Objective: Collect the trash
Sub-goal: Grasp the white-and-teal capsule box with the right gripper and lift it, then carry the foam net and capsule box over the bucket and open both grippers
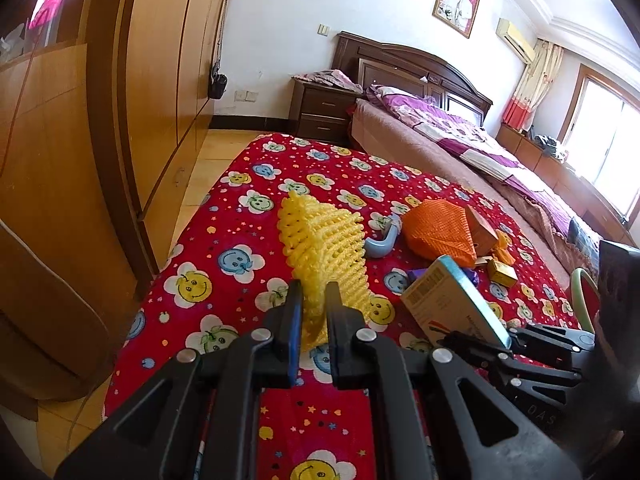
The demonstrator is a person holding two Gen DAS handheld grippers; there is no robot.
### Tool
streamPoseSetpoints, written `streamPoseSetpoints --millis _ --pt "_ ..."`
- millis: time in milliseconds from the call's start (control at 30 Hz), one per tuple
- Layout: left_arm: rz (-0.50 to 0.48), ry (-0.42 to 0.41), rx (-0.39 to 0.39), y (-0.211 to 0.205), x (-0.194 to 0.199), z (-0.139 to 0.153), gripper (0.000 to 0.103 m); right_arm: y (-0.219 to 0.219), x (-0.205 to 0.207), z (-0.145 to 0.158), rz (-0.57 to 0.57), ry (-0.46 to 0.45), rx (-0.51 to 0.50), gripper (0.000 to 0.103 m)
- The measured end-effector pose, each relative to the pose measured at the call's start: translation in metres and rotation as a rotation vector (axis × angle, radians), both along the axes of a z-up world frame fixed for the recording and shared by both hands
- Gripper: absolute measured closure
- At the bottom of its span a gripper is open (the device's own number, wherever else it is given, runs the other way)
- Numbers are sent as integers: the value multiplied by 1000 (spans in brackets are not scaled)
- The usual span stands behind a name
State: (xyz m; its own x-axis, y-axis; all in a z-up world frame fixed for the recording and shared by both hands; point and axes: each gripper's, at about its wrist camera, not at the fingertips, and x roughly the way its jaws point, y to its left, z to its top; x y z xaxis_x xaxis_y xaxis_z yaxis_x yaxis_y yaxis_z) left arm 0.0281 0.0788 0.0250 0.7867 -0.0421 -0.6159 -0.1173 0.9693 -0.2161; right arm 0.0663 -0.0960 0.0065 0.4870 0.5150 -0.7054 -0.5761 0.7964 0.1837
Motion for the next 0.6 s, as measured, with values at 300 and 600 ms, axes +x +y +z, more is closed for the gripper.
streamPoseSetpoints --millis 300,600 --pt "-55 -28 6 -20 -1 17 93 -43 -17 30 -148 -69 49 84" --pt "-165 -52 19 -62 1 38 93 -106 -36 55 -341 -113 35 84"
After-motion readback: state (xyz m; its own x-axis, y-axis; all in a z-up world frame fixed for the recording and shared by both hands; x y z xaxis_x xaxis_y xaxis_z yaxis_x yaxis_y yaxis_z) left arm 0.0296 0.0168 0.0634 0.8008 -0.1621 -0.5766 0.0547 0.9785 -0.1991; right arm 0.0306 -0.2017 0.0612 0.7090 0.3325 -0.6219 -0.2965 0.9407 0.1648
